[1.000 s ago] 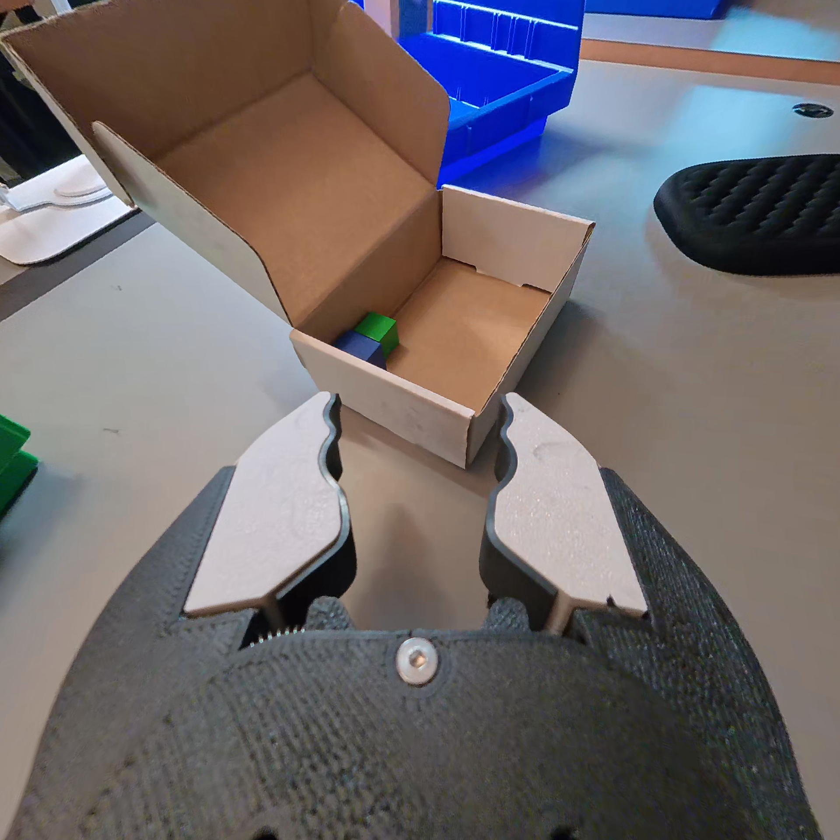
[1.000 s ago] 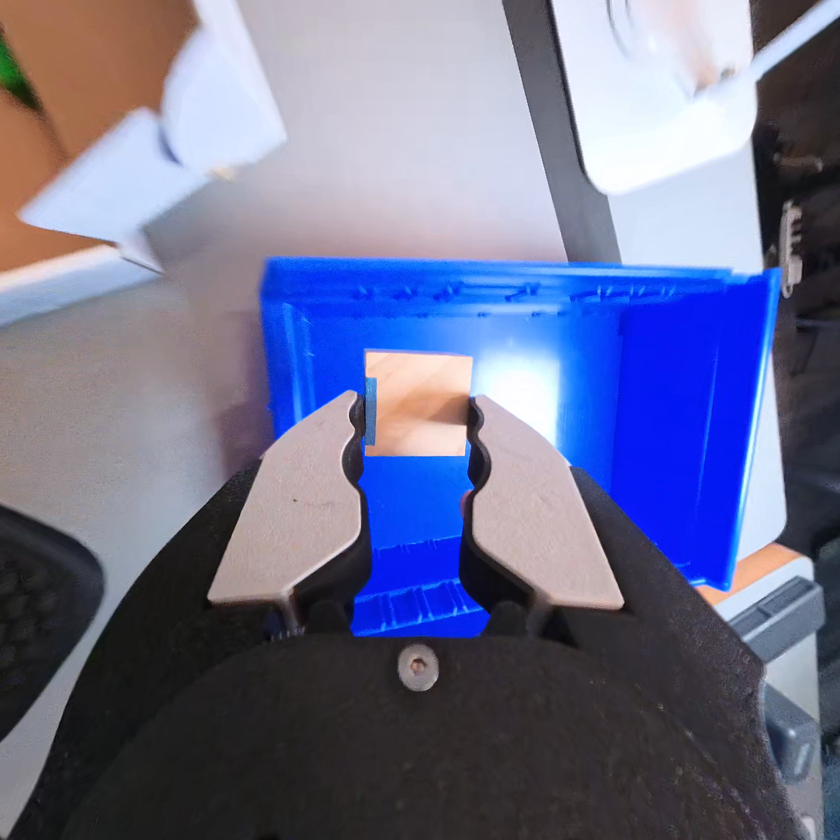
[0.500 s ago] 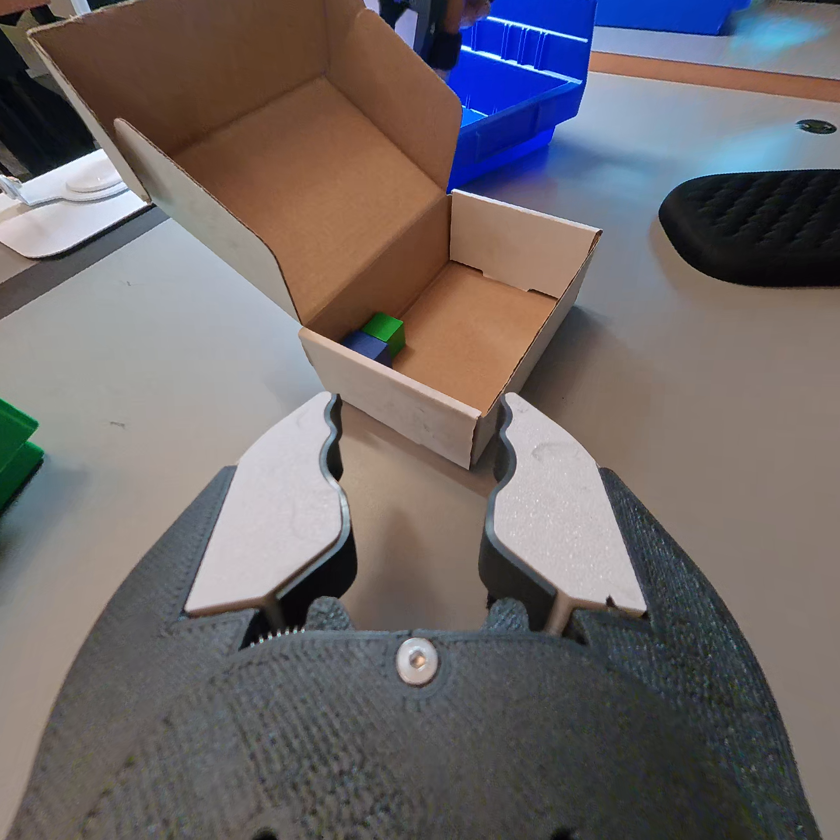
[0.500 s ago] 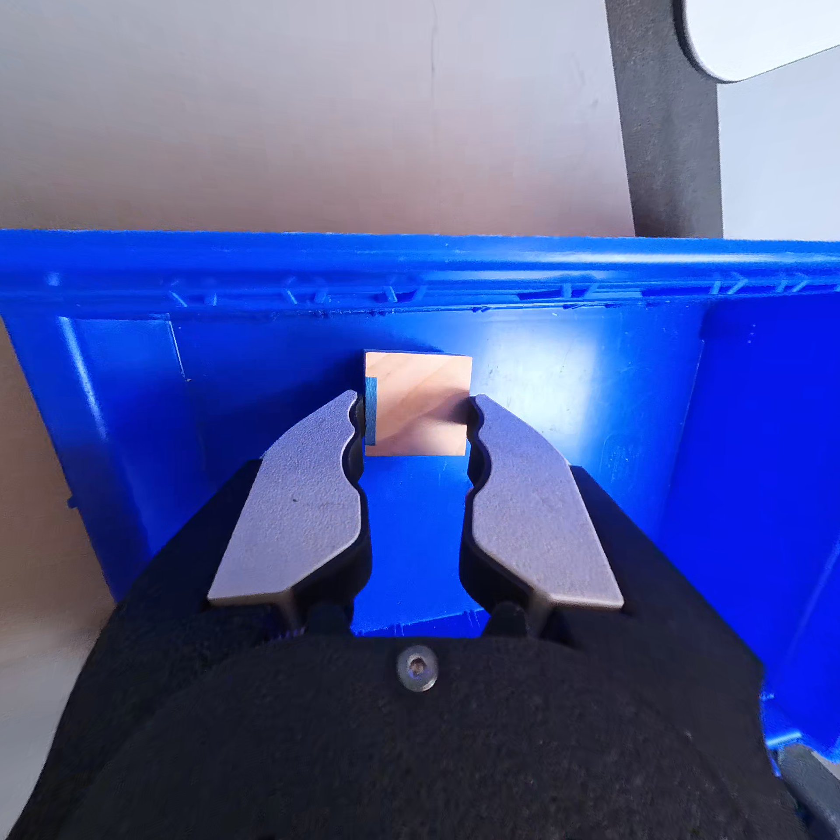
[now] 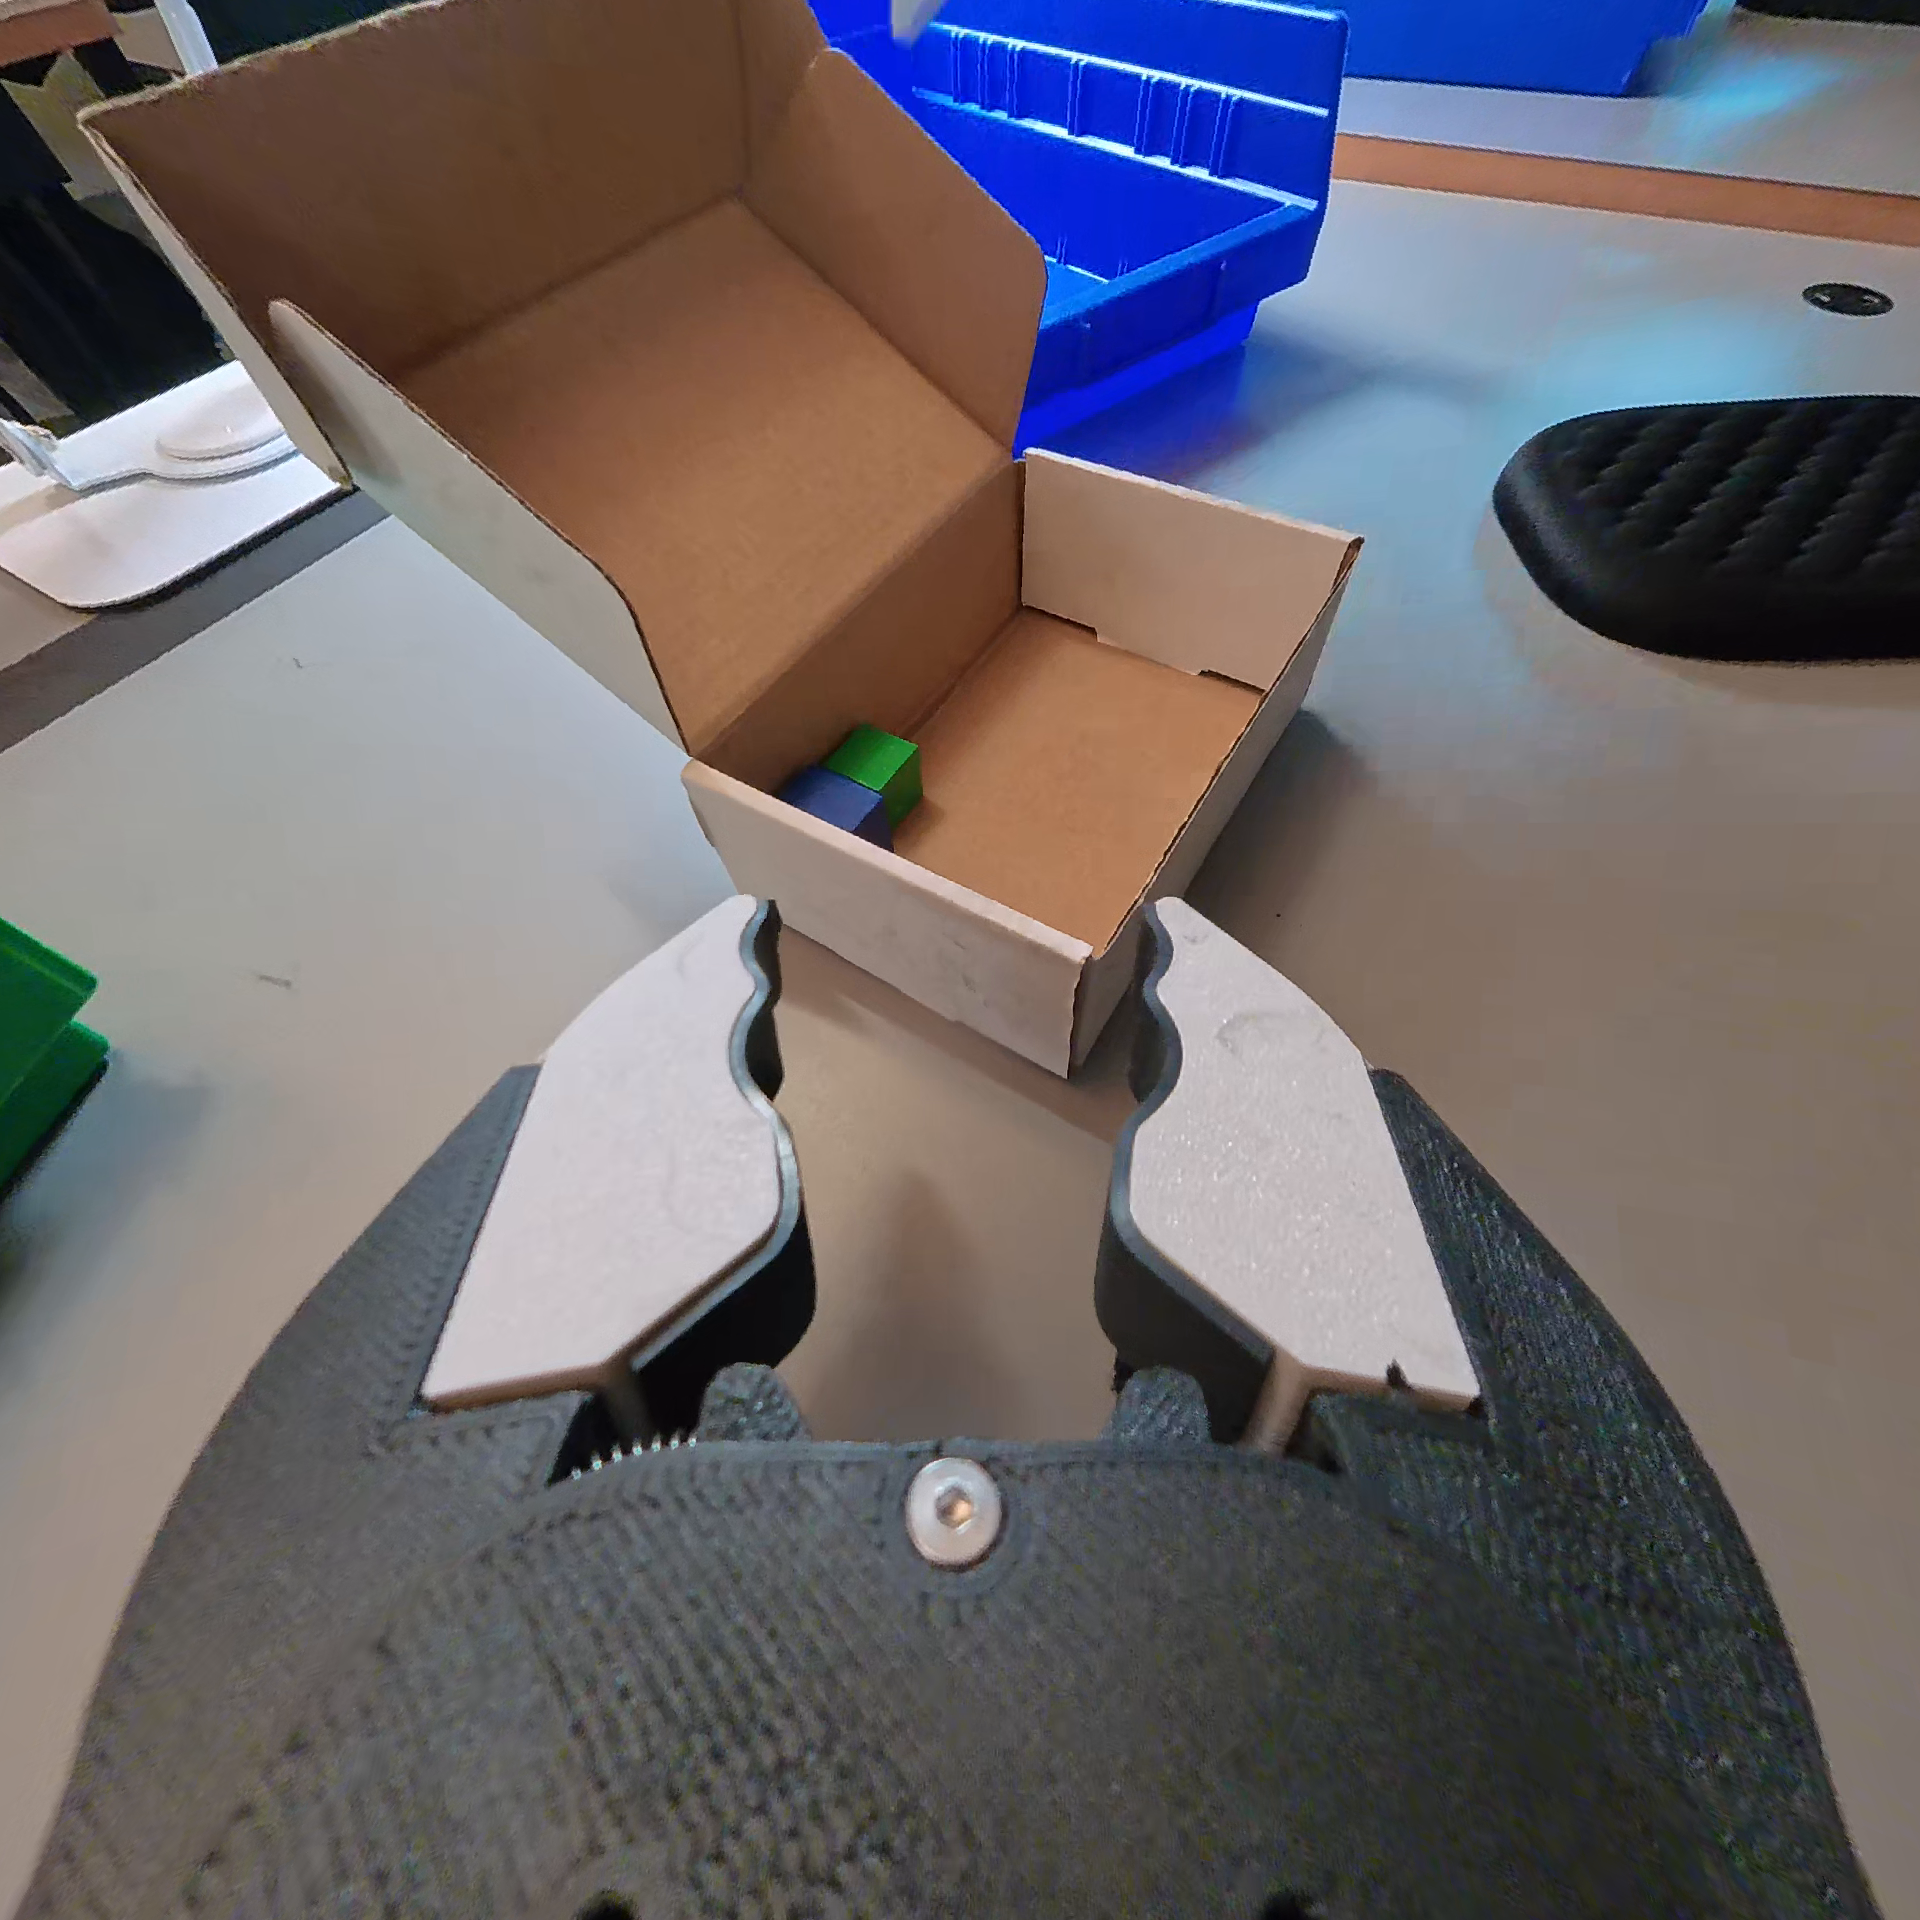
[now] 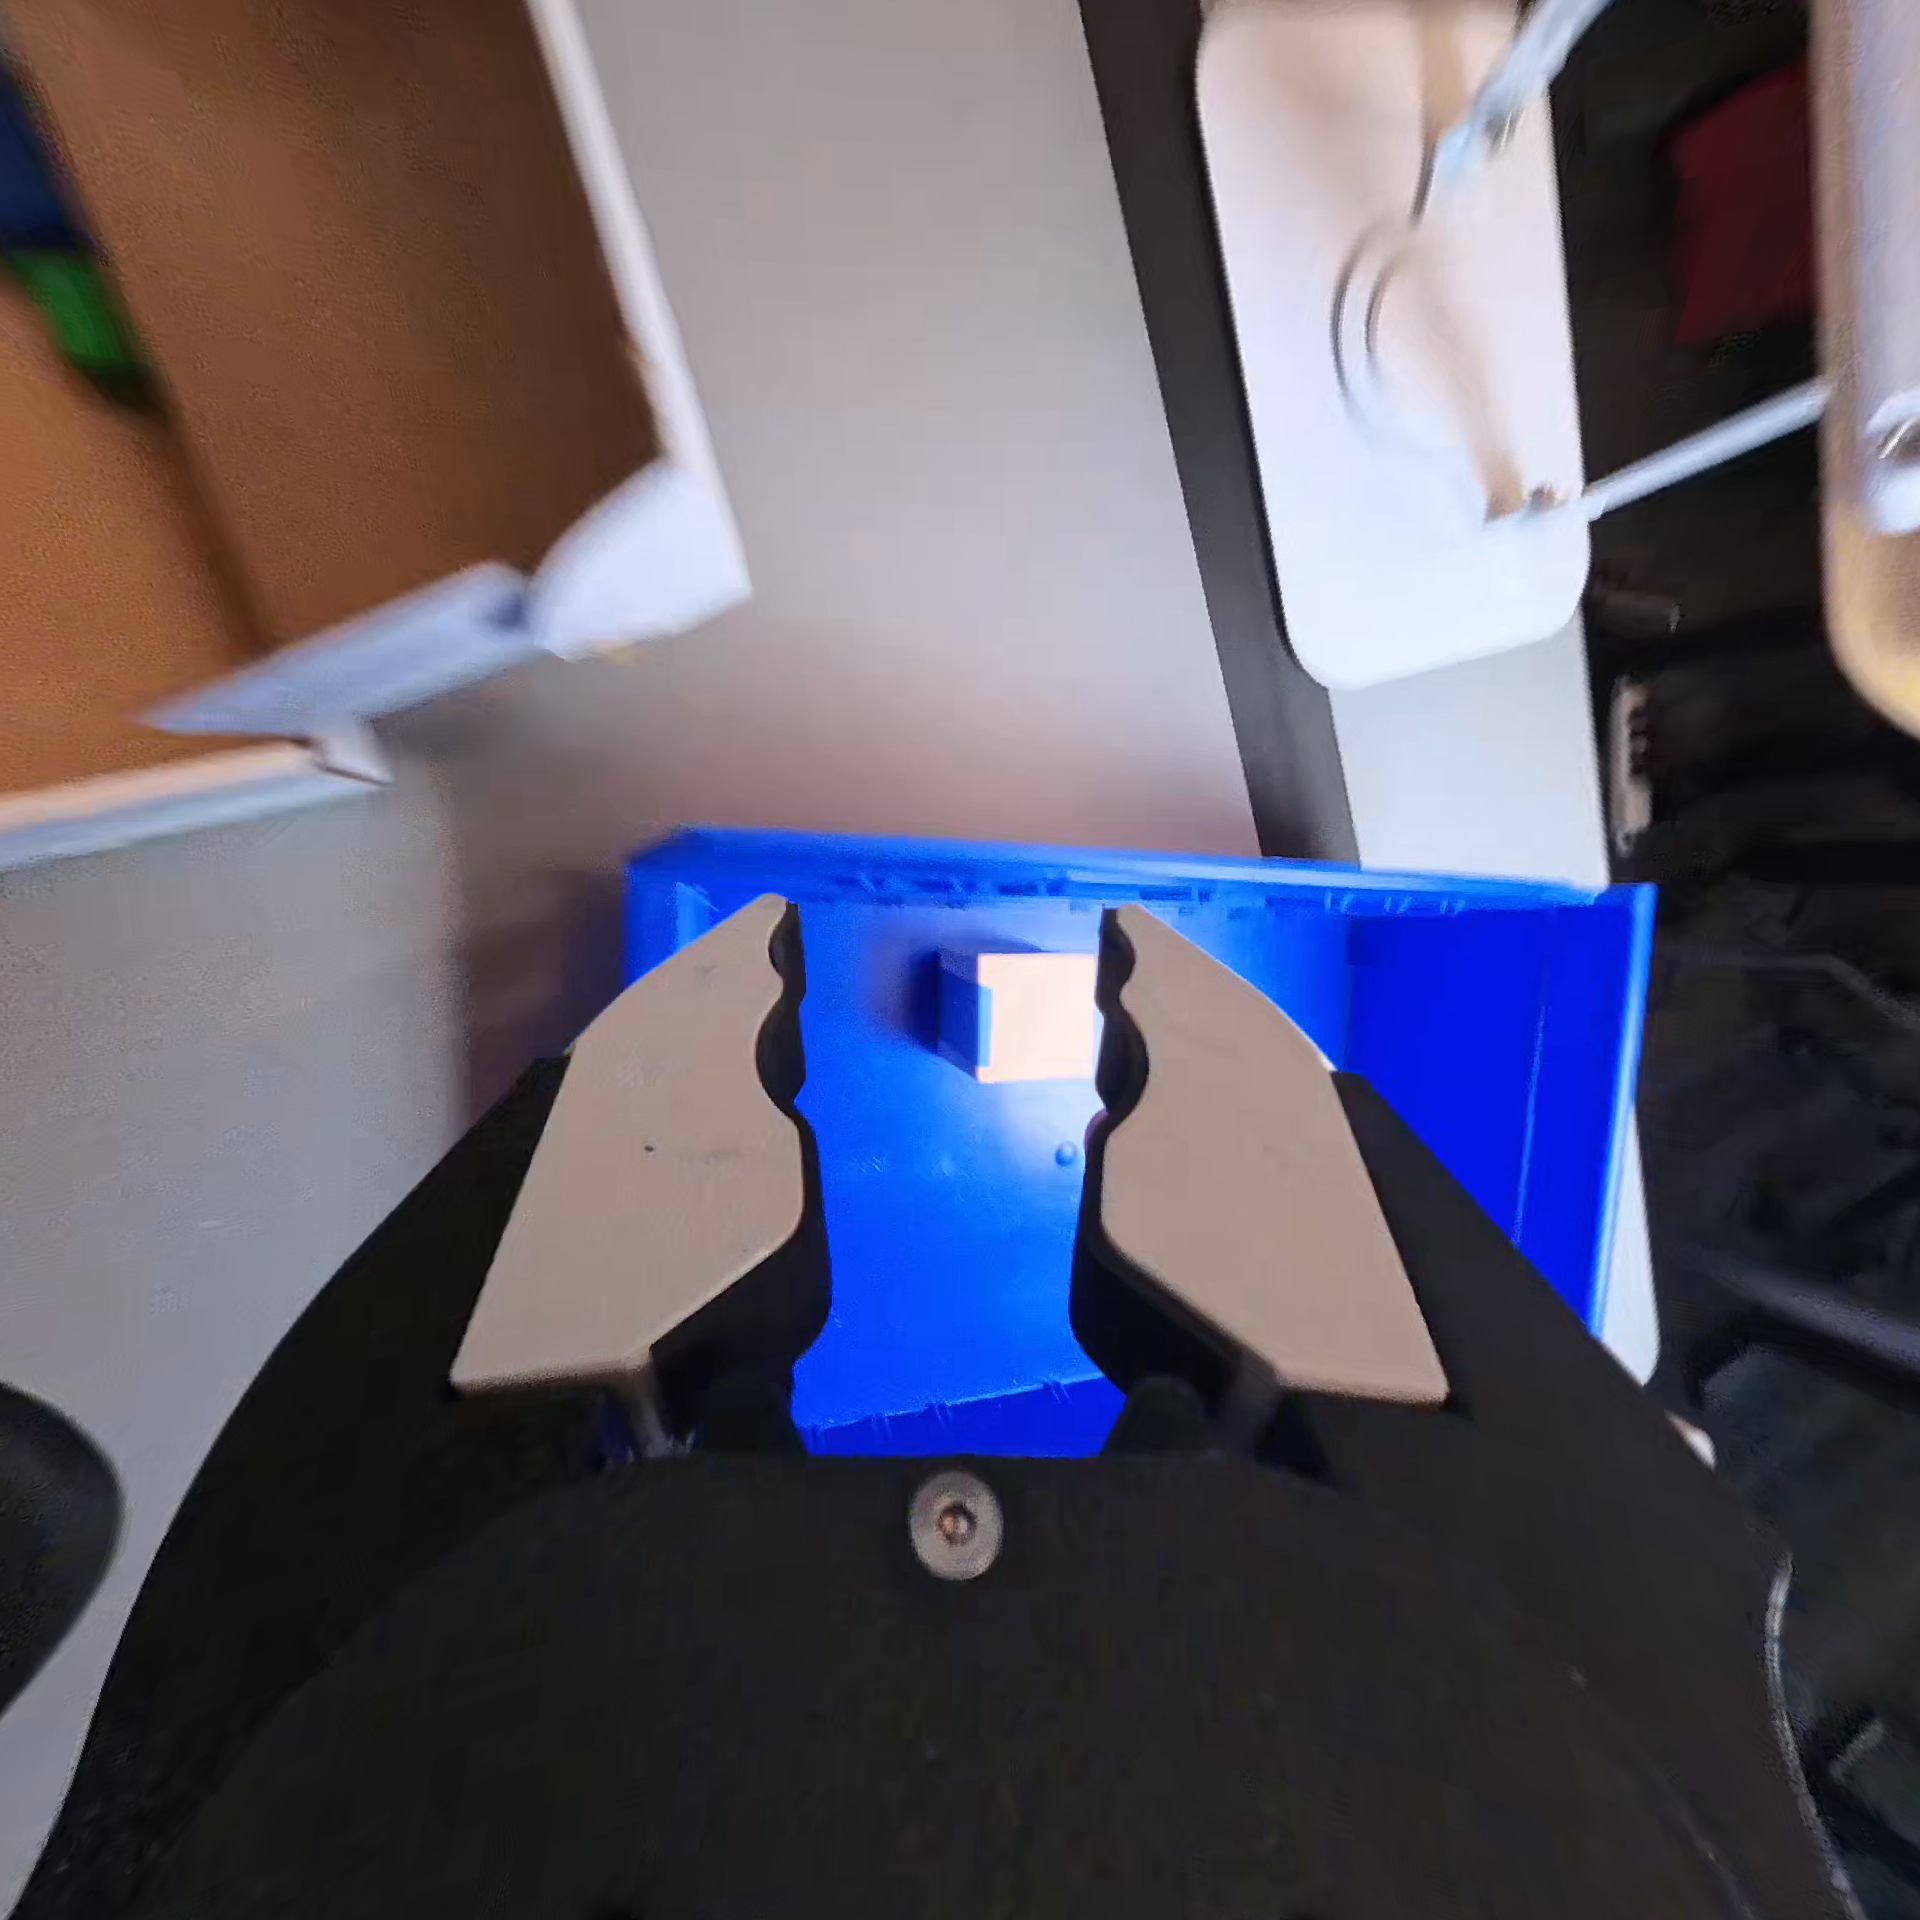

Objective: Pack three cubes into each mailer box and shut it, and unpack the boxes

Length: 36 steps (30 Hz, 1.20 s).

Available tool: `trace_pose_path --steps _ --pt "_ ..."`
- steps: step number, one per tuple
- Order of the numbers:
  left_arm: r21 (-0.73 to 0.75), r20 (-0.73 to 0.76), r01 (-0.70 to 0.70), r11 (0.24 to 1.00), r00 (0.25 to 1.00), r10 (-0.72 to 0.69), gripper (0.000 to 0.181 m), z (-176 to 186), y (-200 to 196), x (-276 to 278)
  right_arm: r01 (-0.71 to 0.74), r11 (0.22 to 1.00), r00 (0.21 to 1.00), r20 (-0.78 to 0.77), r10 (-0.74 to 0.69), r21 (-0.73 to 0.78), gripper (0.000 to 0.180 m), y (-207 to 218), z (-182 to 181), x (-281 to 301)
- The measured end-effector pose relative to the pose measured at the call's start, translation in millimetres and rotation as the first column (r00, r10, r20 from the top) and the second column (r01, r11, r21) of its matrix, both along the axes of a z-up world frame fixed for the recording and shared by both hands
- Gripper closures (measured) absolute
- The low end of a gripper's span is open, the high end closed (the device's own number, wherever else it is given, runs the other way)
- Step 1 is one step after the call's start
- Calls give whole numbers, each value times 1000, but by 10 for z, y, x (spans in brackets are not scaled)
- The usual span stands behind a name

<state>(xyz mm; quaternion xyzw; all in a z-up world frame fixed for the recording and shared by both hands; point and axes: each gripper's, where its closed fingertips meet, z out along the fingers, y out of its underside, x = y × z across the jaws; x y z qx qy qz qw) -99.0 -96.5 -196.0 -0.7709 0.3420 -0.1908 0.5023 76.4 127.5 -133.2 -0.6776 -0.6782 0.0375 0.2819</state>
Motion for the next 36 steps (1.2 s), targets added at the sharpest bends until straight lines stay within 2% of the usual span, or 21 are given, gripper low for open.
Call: trace_pose_path --steps 3,6,9,12,15,18,25,27,31,34,36 --pt "8 3 -4 1000 1000 4 116 20 0 -6 -92 995 993 -65 93 23 128 -417 321 -251" --pt "8 2 -3 1000 1000 3 116 20 0 -2 -204 979 974 -100 204 5 133 -888 412 -588" --pt "12 -7 -2 1000 1000 2 116 11 -5 2 -304 952 949 -101 300 -37 135 -1363 238 -971" --pt "18 -12 -4 1000 1000 4 116 16 -14 2 -330 942 944 -48 328 -58 136 -1660 -140 -1291" --pt "26 -13 -5 1000 1000 6 116 27 -26 -8 -272 959 962 -14 272 -83 137 -1766 -531 -1515" --pt "32 -9 -6 999 1000 6 116 42 -35 -19 -234 972 971 33 235 -27 137 -1744 -821 -1611" --pt "35 -8 5 999 1000 -5 116 54 -58 -16 -193 963 980 76 182 187 143 -1584 -1048 -1673" --pt "39 -10 9 999 1000 -9 116 56 -64 -12 -181 971 983 69 172 154 142 -1592 -1097 -1670" --pt "50 -13 6 999 1000 -6 115 66 -59 -25 -228 968 973 52 224 103 156 -1690 -1056 -1665" --pt "44 -8 5 999 1000 -4 115 64 -53 -32 -258 966 963 83 255 28 156 -1790 -1044 -1596" --pt "45 -9 6 999 1000 -5 115 65 -56 -31 -252 967 964 83 254 -38 148 -1841 -1026 -1572"
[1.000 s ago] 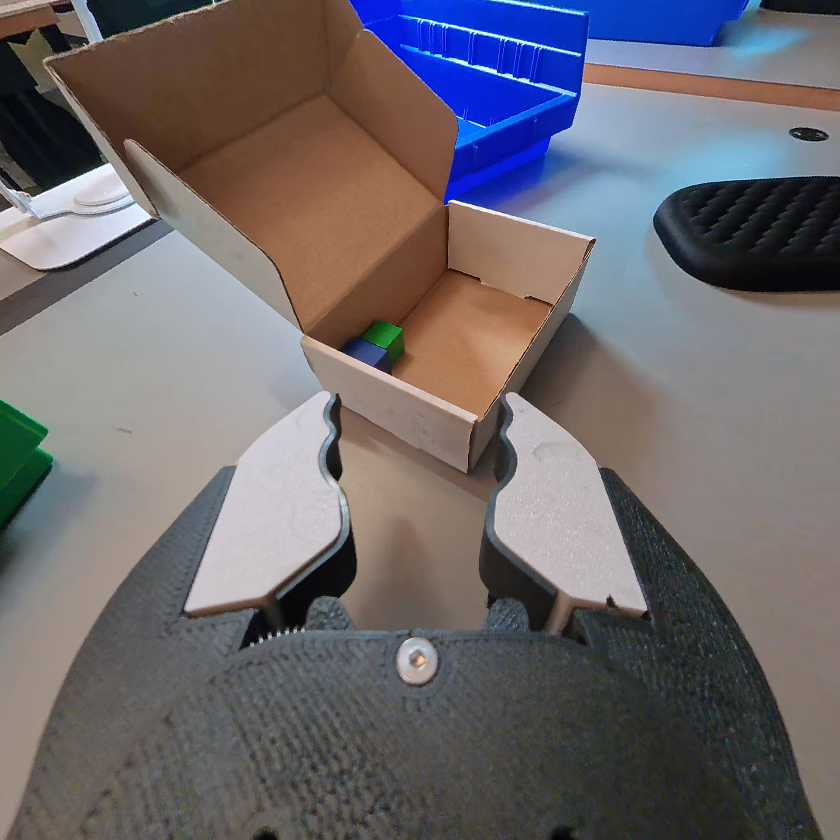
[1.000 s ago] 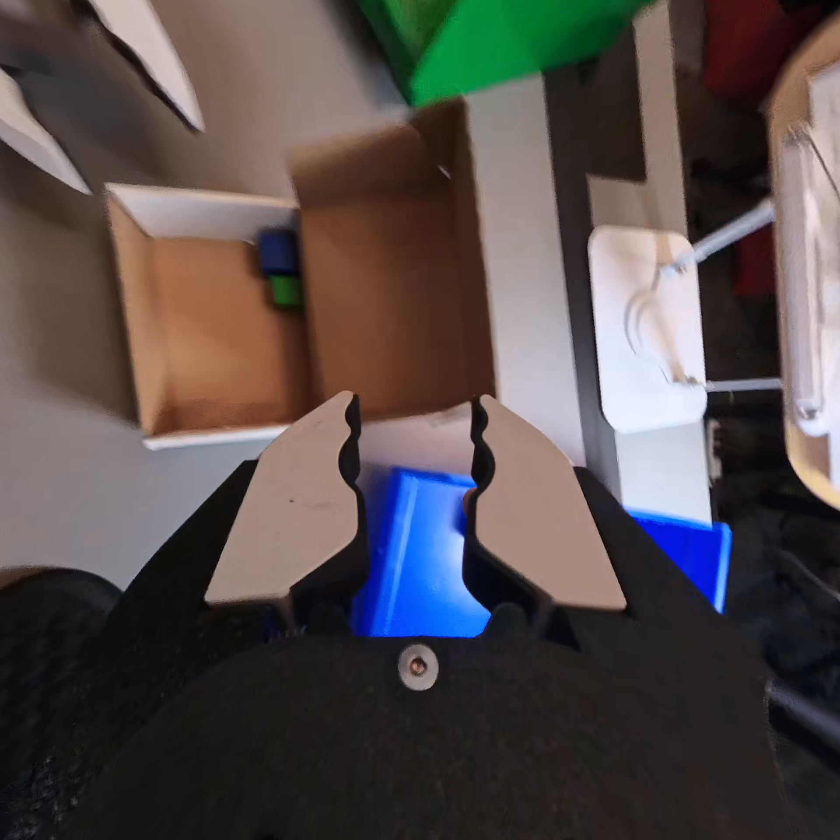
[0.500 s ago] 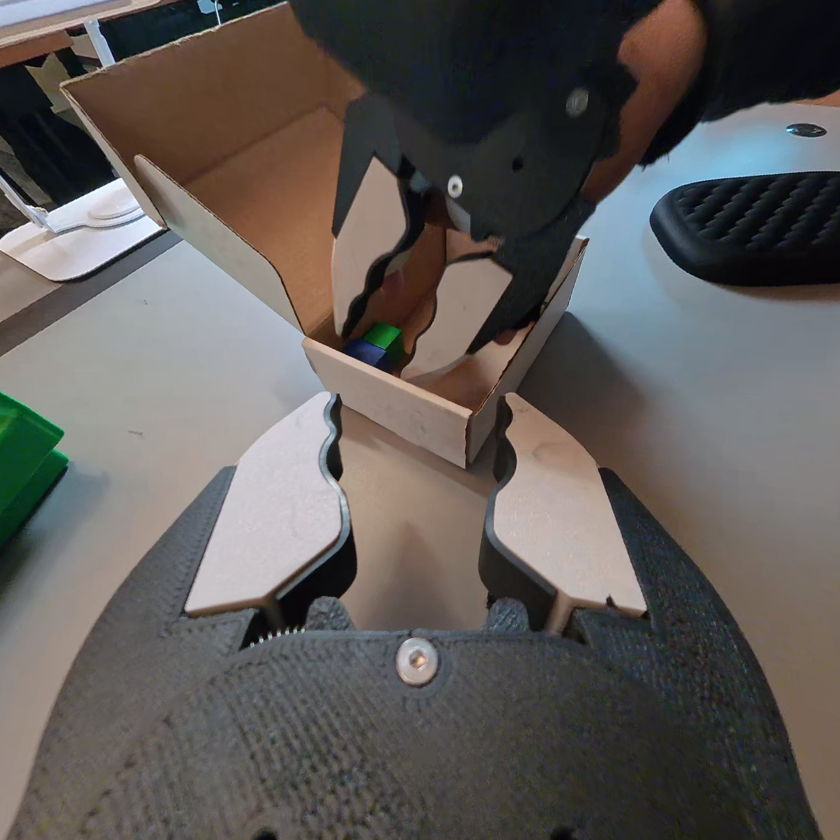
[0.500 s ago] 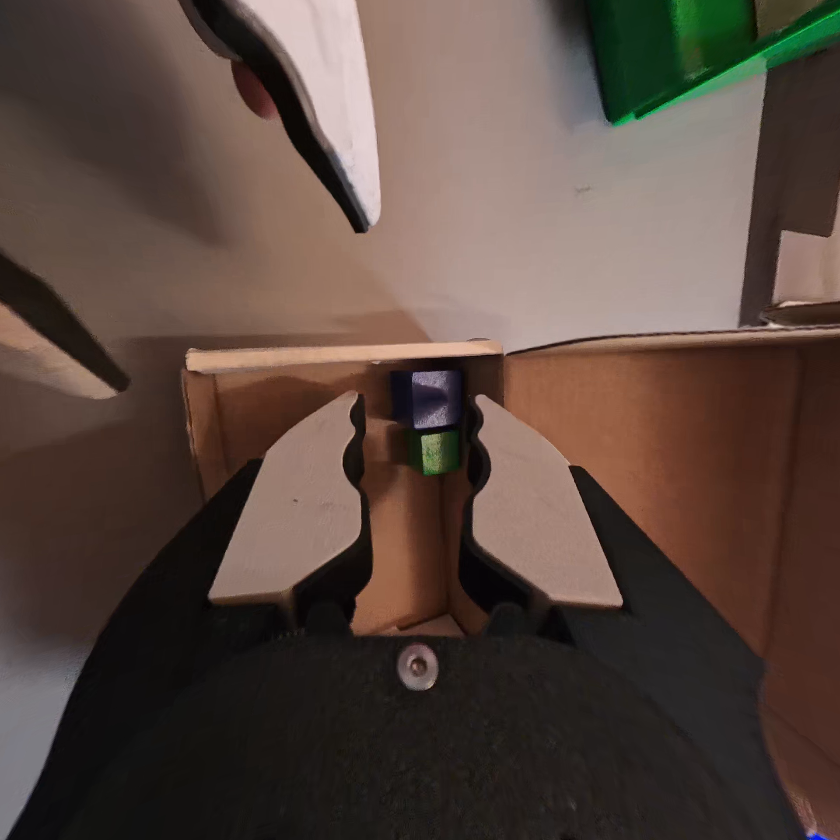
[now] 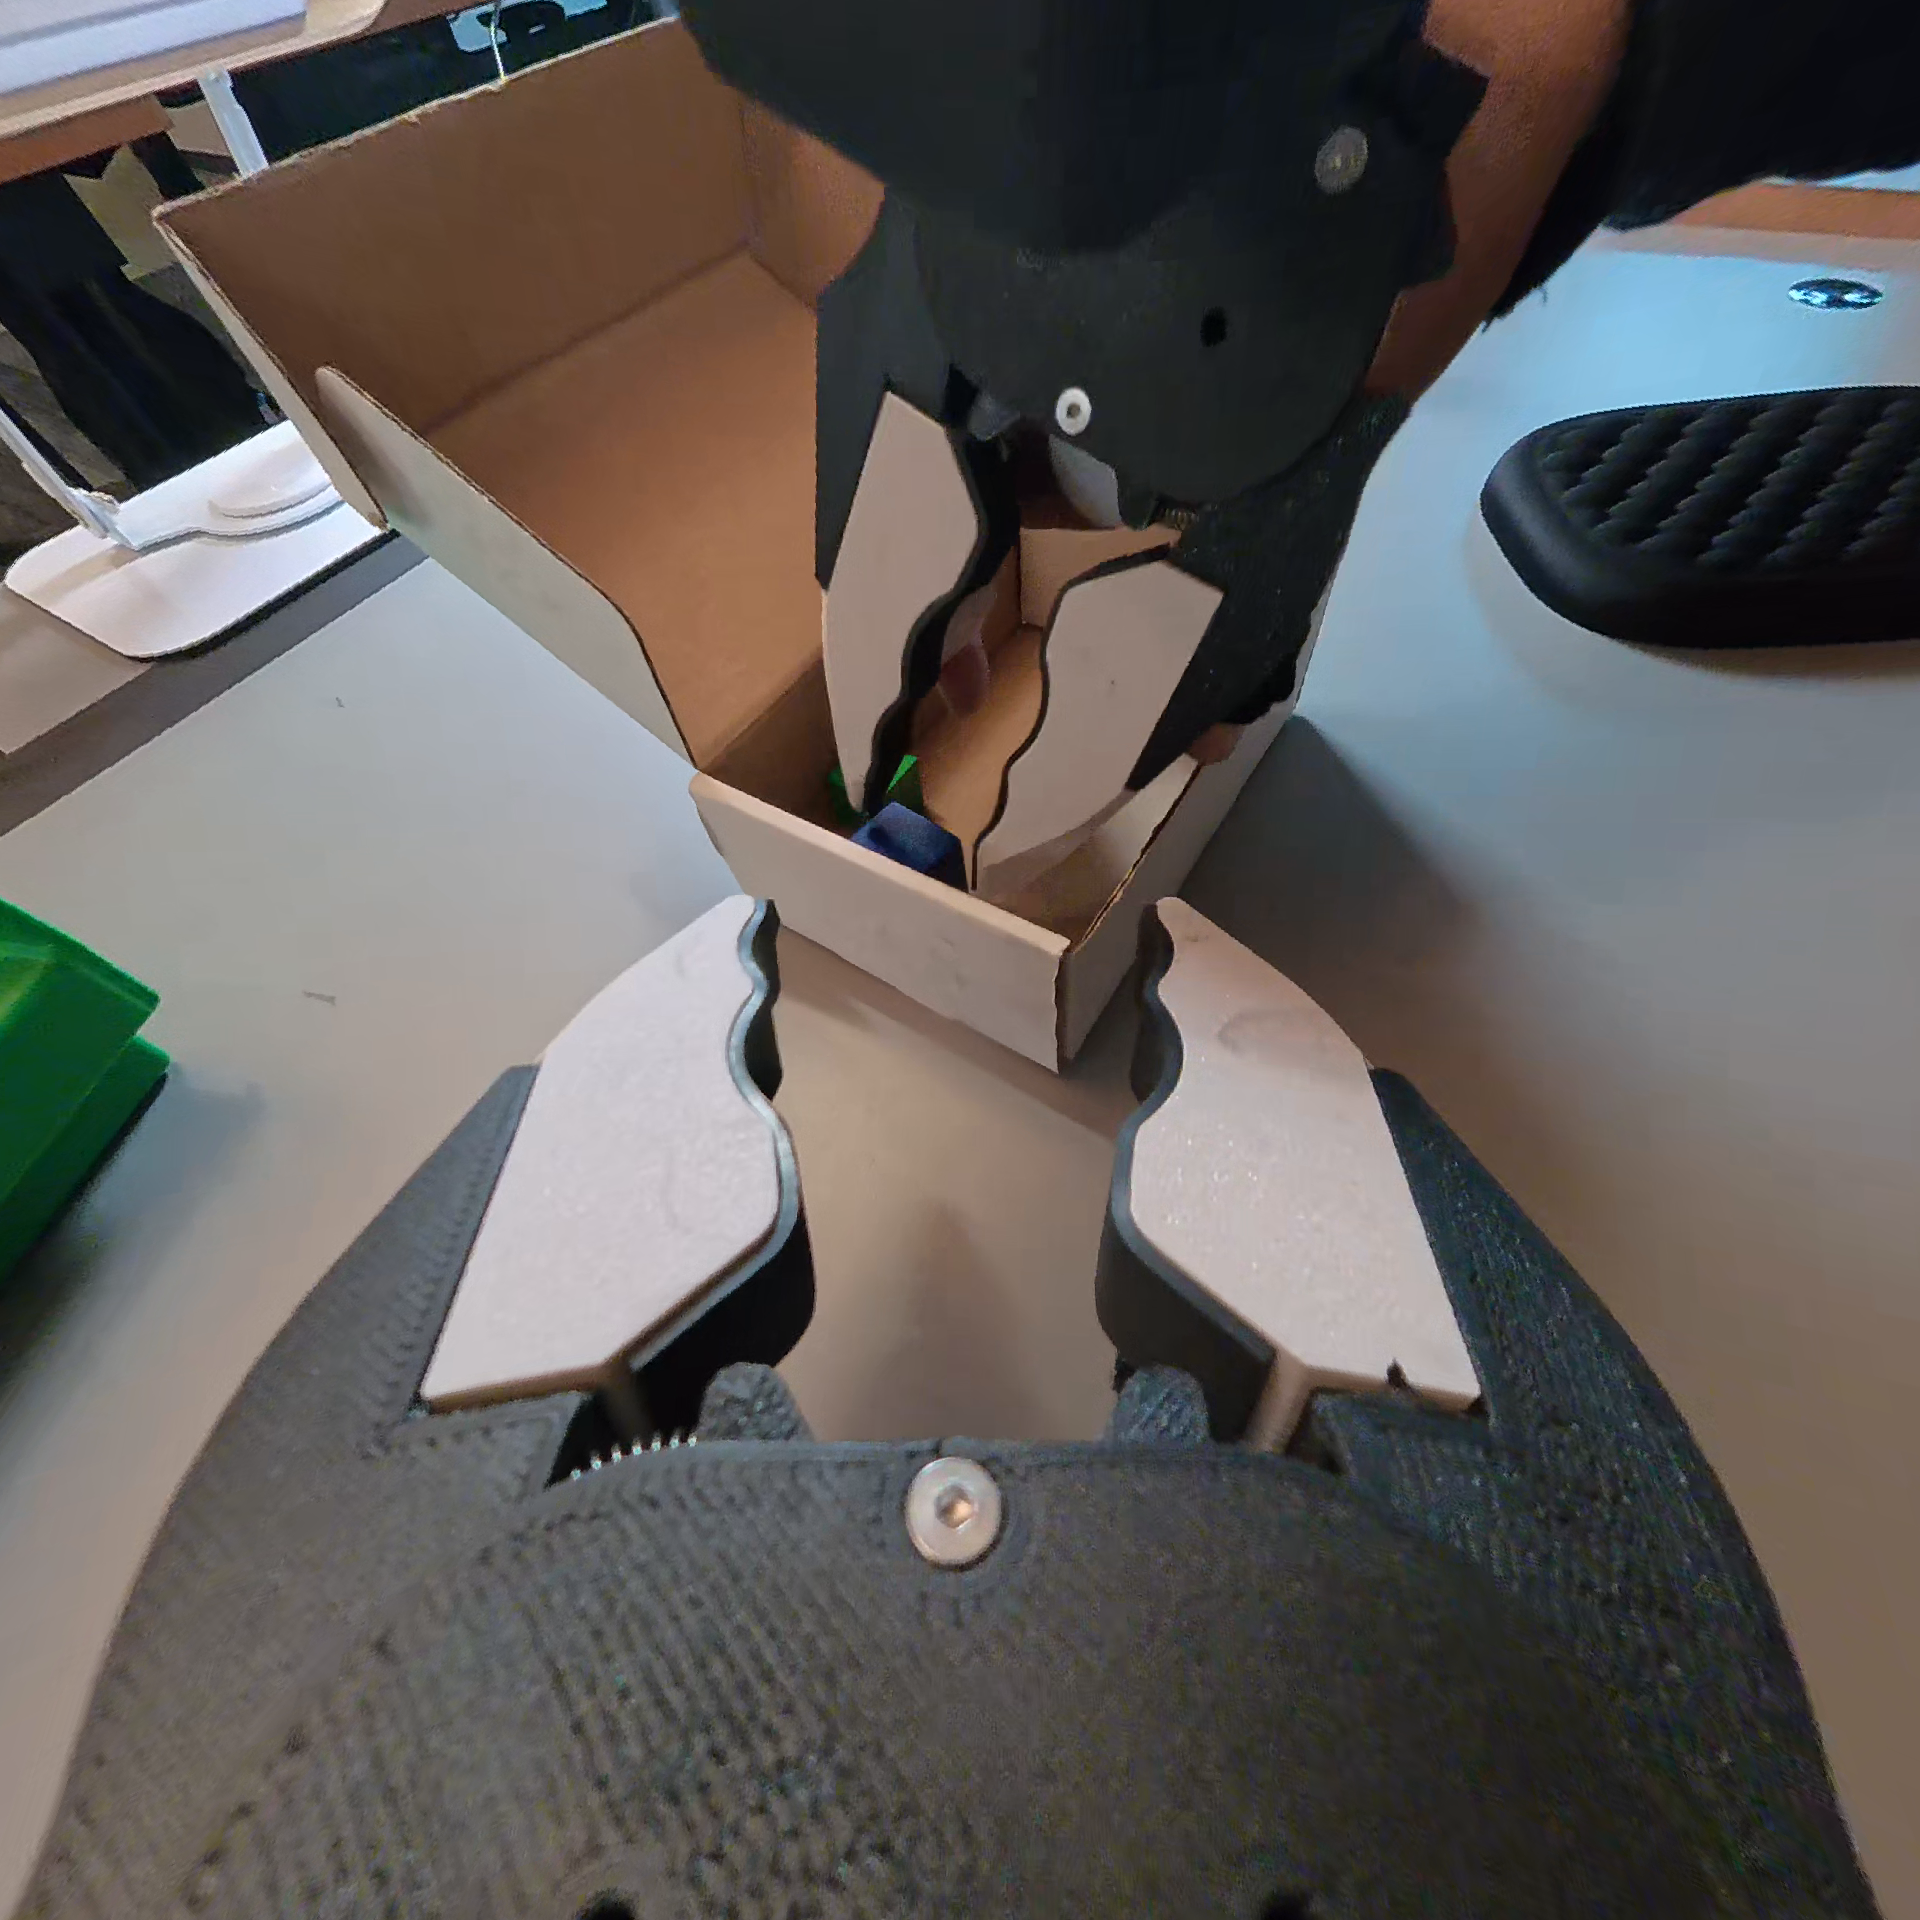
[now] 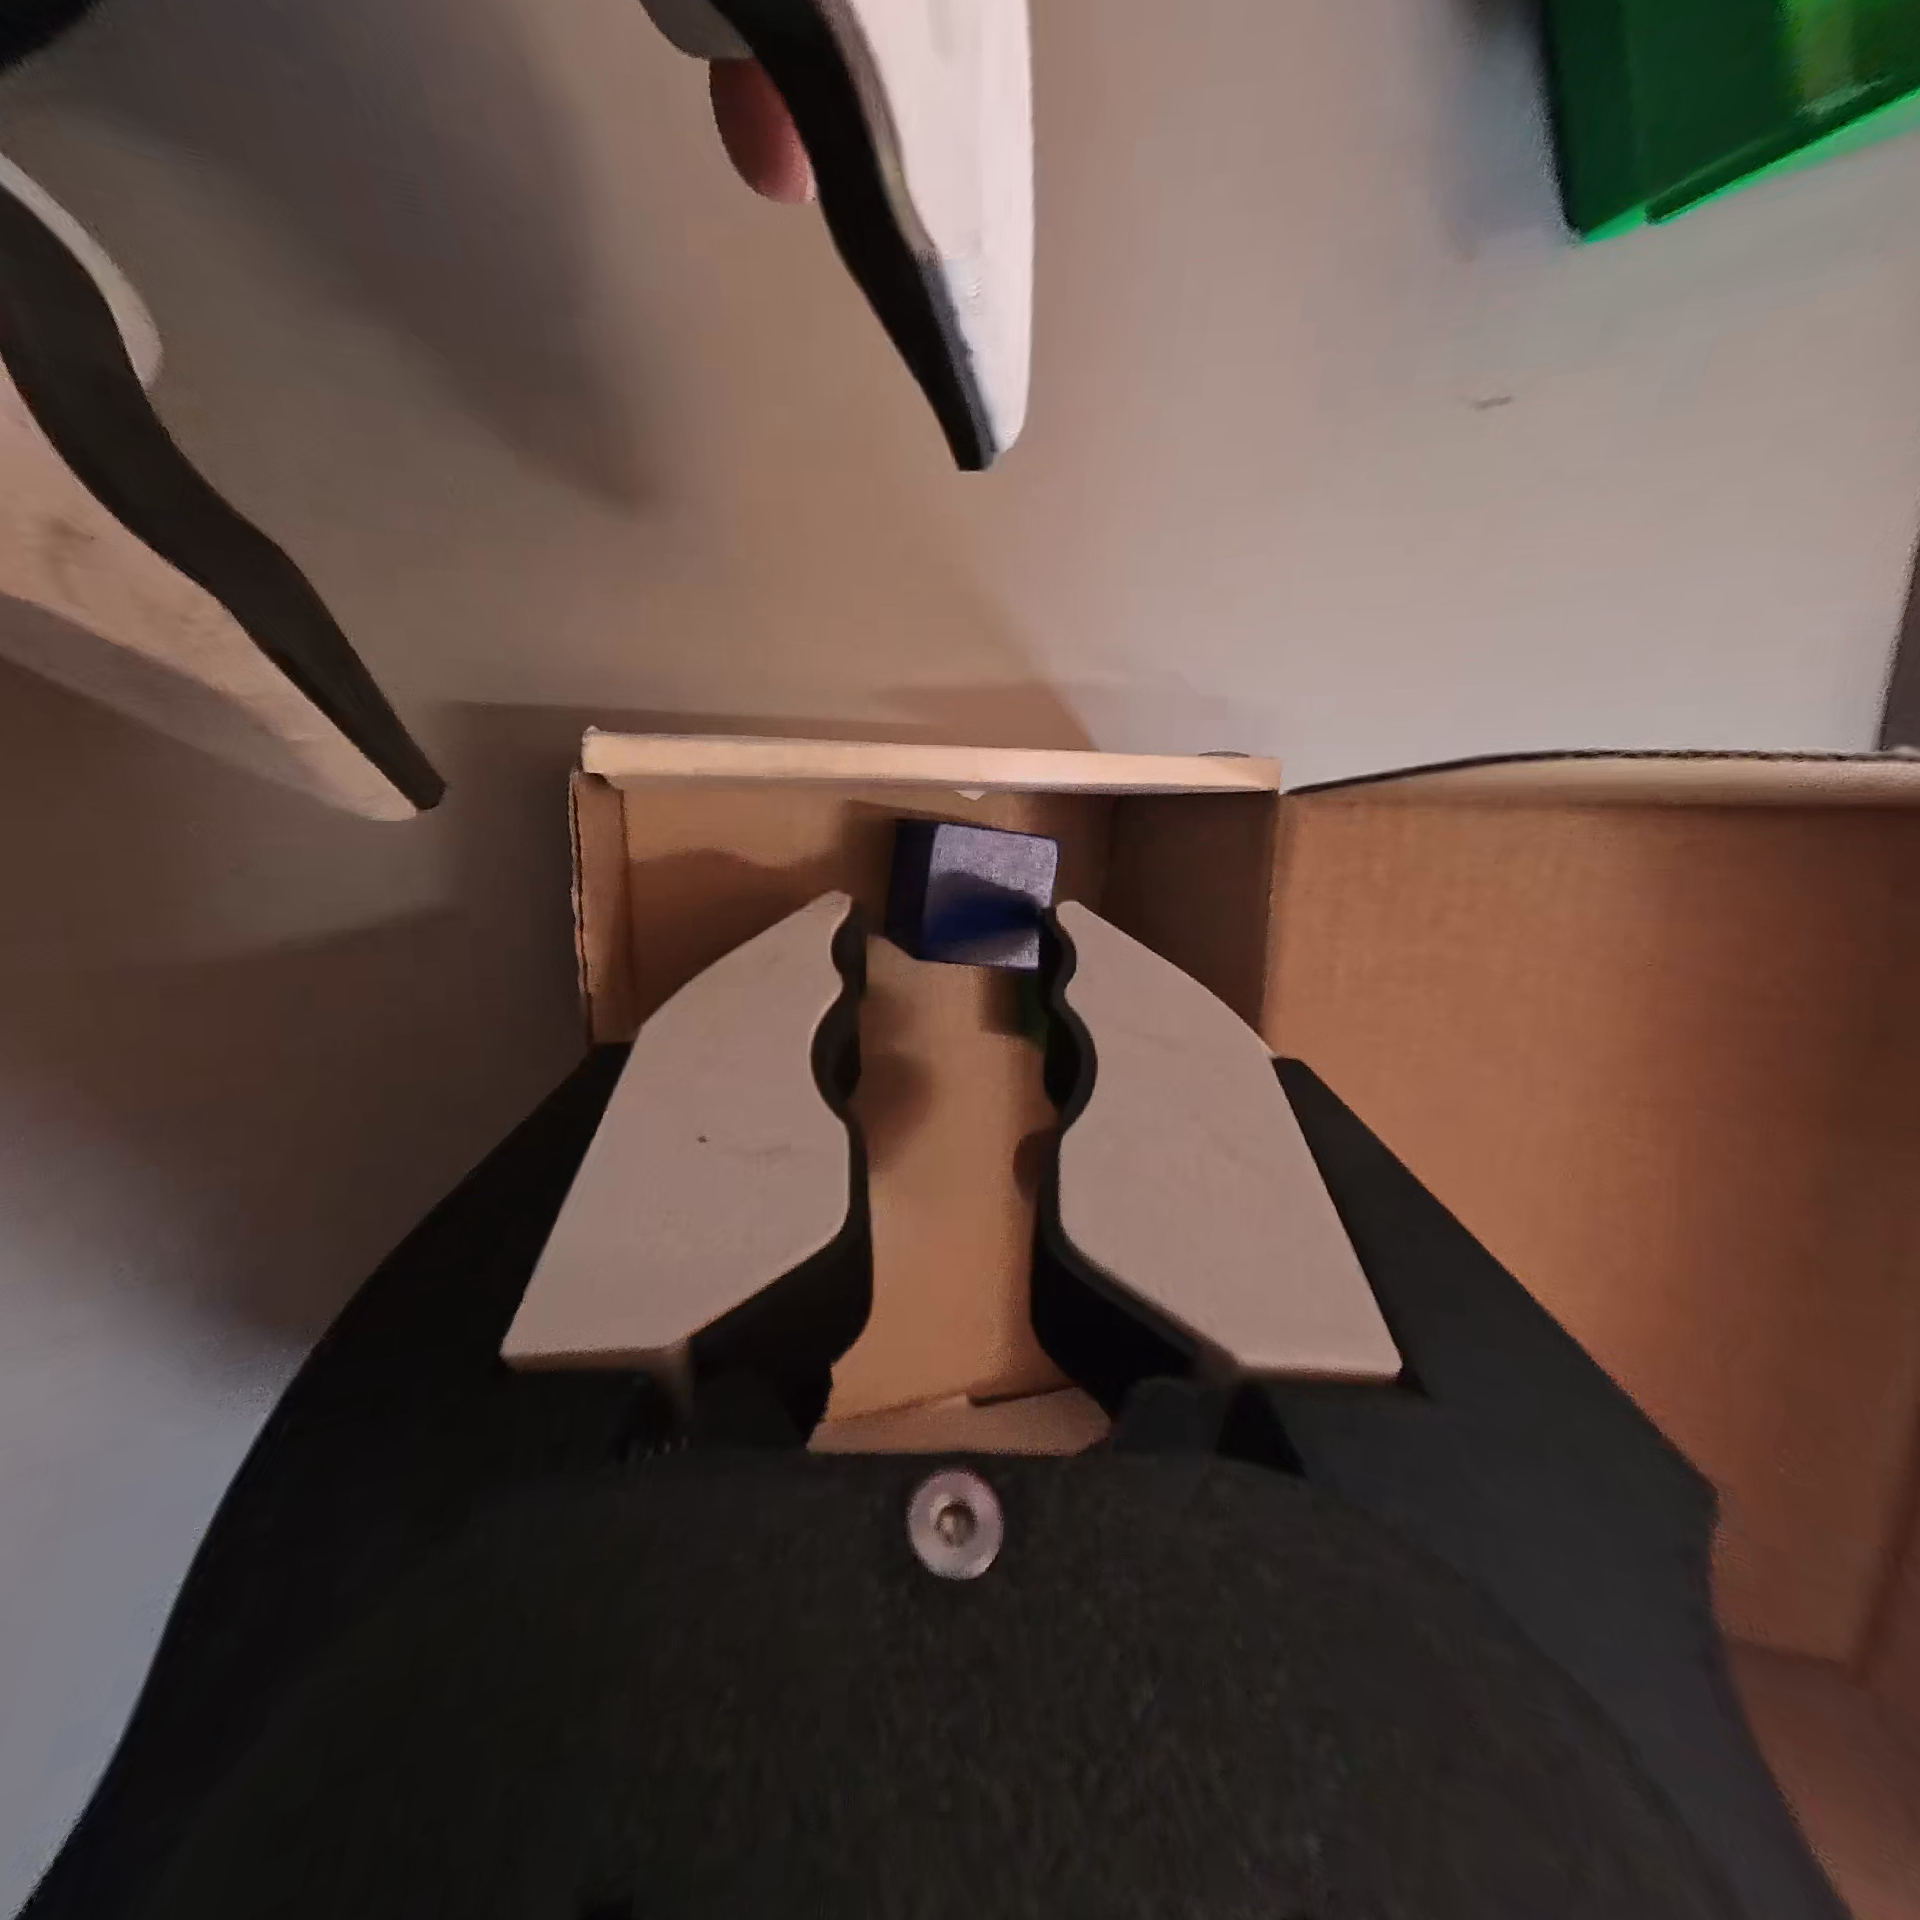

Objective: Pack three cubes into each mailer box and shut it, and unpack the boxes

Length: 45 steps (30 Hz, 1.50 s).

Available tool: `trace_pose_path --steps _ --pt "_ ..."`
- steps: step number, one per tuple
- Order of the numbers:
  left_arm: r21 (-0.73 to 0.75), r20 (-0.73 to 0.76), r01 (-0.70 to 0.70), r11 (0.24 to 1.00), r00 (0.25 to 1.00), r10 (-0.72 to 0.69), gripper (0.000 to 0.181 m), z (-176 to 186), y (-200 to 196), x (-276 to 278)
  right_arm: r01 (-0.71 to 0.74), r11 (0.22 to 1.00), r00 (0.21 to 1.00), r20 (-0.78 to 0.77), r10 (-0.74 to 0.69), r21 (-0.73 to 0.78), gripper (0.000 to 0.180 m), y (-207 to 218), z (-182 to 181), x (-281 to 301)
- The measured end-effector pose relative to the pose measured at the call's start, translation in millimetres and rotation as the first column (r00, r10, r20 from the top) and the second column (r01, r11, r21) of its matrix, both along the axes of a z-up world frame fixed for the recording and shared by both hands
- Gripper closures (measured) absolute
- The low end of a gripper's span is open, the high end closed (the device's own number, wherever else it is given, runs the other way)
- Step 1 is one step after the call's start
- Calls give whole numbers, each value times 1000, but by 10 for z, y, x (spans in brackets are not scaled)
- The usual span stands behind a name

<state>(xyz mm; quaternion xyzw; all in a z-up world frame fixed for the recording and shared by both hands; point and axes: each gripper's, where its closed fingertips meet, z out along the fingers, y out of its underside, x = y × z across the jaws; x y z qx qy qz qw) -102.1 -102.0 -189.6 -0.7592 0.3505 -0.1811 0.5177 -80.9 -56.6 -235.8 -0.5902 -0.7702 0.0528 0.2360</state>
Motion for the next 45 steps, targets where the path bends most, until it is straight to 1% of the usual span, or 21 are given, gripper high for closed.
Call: trace_pose_path --steps 3,8,10,13,15,17,20,21,23,26,29,33,36,39,42,45 --pt "2 -3 1 1000 1000 -1 115 -2 -1 3 22 999 1000 8 -22 -29 145 26 31 -16" --pt "0 7 -4 1000 1000 4 115 5 5 -10 99 990 994 49 -94 -103 147 83 -66 -58" --pt "3 11 -7 1000 1000 7 115 13 9 -20 102 985 994 49 -96 -141 153 56 -93 -71" --pt "3 11 -10 1000 1000 10 114 16 8 -29 97 981 995 19 -95 -169 154 52 -8 -54" --pt "5 12 -11 1000 1000 11 114 20 8 -32 84 972 995 -28 -92 -220 153 19 166 -16" --pt "5 12 -12 1000 1000 12 114 22 10 -35 66 965 991 -96 -93 -253 153 35 436 56" --pt "5 9 -14 1000 1000 14 114 16 19 -36 82 972 975 -186 -125 -221 153 251 914 286" --pt "3 8 -13 1000 1000 13 115 10 19 -31 97 977 968 -212 -137 -188 153 374 1072 395" --pt "2 0 -9 1000 1000 9 115 -7 18 -19 166 985 958 -228 -174 -53 153 741 1332 693" --pt "3 -18 -3 1000 1000 3 115 -39 18 4 275 959 948 -184 -258 72 153 1297 1512 1239" --pt "5 -33 1 1000 999 -1 114 -63 22 23 326 936 944 -89 -317 131 153 1750 1373 1787" --pt "10 -39 -1 1000 999 1 113 -76 29 28 370 924 927 25 -373 97 153 2100 856 2294" --pt "7 -30 -9 1000 1000 9 113 -78 40 19 373 926 924 69 -376 54 153 2207 472 2428" --pt "-3 -23 -15 1000 1000 15 114 -90 52 11 379 925 918 121 -379 25 153 2278 199 2488" --pt "-14 -21 -16 1000 1000 15 114 -105 58 11 388 922 909 166 -383 1 153 2341 57 2552" --pt "-18 -14 -15 1000 1000 15 114 -106 62 11 381 924 915 158 -372 -31 153 2351 55 2502"
